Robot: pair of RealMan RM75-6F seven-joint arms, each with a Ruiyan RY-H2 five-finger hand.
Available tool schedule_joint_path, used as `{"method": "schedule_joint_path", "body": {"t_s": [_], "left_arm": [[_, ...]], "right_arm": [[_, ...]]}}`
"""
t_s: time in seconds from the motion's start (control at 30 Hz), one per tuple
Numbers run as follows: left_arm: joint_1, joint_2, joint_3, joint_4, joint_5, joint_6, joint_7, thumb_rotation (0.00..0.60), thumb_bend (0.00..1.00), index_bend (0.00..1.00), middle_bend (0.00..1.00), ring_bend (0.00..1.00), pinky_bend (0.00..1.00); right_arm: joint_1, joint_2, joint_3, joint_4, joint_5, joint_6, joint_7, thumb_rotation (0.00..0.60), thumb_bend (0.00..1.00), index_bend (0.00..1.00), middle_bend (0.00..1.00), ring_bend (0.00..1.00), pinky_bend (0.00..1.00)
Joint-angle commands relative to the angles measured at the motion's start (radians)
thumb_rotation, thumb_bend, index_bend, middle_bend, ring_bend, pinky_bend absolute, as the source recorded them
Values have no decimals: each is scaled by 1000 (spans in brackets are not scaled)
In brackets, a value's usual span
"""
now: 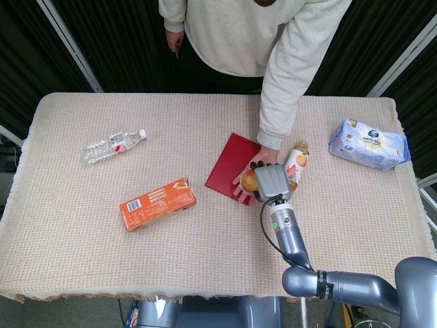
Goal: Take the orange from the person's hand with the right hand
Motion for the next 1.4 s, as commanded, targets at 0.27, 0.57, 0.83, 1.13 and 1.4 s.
{"method": "schedule_joint_path", "body": {"t_s": [0.27, 0.57, 0.83, 1.13, 1.4], "left_arm": [[-2, -6, 3, -1, 3, -1, 15, 600, 151, 12, 0, 0, 0], [0, -10, 6, -9, 7, 9, 33, 600, 151, 12, 0, 0, 0], [3, -18, 12, -18, 29, 20, 60, 600, 152, 12, 0, 0, 0], [2, -29, 13, -22, 31, 26, 84, 600, 152, 12, 0, 0, 0], [3, -31, 16, -24, 39, 28, 90, 600, 152, 12, 0, 0, 0]], "right_arm": [[-36, 20, -31, -41, -159, 71, 102, 600, 329, 706, 640, 558, 574], [-152, 210, -91, -236, -225, 136, 157, 600, 329, 706, 640, 558, 574], [-304, 347, -229, -313, -312, 167, 298, 600, 329, 699, 638, 556, 574], [-397, 345, -326, -235, -387, 117, 431, 600, 313, 585, 497, 436, 538], [-412, 300, -382, -184, -413, 55, 374, 600, 185, 217, 56, 5, 240]]}}
